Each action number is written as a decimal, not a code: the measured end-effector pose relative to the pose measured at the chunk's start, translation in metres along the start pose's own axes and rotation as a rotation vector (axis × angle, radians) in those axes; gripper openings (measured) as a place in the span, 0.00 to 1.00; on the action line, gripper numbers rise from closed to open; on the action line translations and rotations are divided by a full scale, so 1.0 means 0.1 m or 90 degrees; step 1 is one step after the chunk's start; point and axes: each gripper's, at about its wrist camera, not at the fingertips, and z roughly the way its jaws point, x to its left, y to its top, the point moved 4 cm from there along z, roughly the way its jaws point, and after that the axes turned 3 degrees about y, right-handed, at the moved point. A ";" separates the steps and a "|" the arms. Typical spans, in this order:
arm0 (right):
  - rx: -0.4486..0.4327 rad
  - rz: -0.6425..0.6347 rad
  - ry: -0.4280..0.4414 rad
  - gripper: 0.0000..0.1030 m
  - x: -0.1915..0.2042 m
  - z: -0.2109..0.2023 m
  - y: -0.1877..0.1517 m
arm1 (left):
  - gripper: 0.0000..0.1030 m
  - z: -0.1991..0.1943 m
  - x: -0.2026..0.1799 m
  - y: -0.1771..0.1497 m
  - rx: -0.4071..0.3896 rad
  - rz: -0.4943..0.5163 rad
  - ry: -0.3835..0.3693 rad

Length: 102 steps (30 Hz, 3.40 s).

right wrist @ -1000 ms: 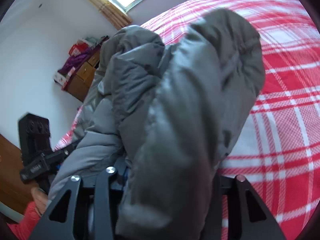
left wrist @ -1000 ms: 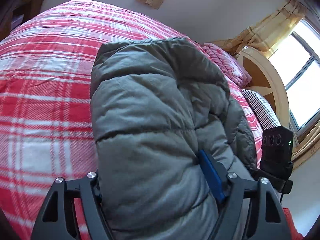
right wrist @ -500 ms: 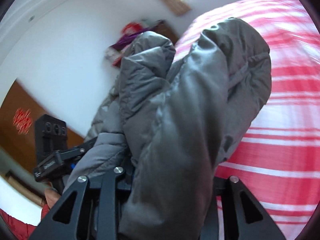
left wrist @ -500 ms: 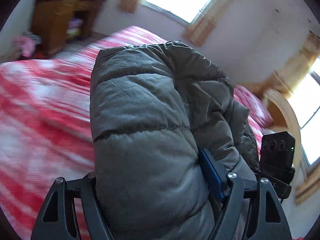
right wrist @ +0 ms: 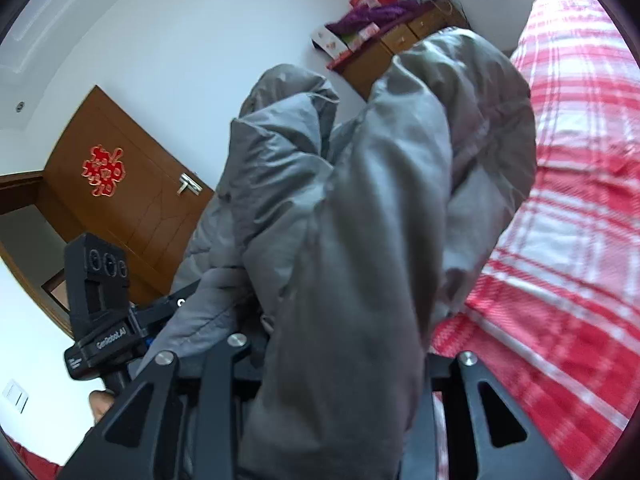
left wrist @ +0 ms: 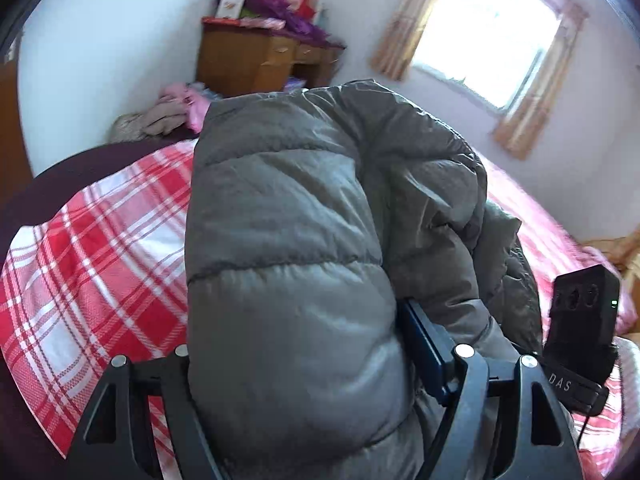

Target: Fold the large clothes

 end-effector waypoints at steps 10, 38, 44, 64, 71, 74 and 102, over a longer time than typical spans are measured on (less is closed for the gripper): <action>0.019 0.077 -0.052 0.42 -0.53 0.30 -0.08 | 0.85 0.45 0.20 -0.03 0.000 0.002 0.094; 0.006 -0.010 -0.414 0.33 -0.09 0.04 0.14 | 0.90 0.42 0.21 -0.09 -0.032 0.063 0.154; 0.006 0.057 -0.368 0.34 -0.53 0.09 0.09 | 0.94 0.55 0.23 -0.03 0.007 0.054 0.148; -0.015 -0.102 -0.471 0.34 -0.41 0.29 -0.02 | 0.99 0.47 0.21 0.22 0.035 0.044 0.122; -0.021 -0.088 -0.457 0.34 -0.43 0.26 -0.03 | 0.99 0.83 0.30 0.35 0.069 0.029 0.132; -0.021 -0.080 -0.453 0.34 -0.45 0.26 -0.02 | 0.99 0.92 0.38 0.32 0.079 0.009 0.112; -0.073 -0.075 -0.447 0.68 0.61 -0.79 -0.55 | 0.99 -0.55 0.11 -0.53 -0.004 0.050 0.132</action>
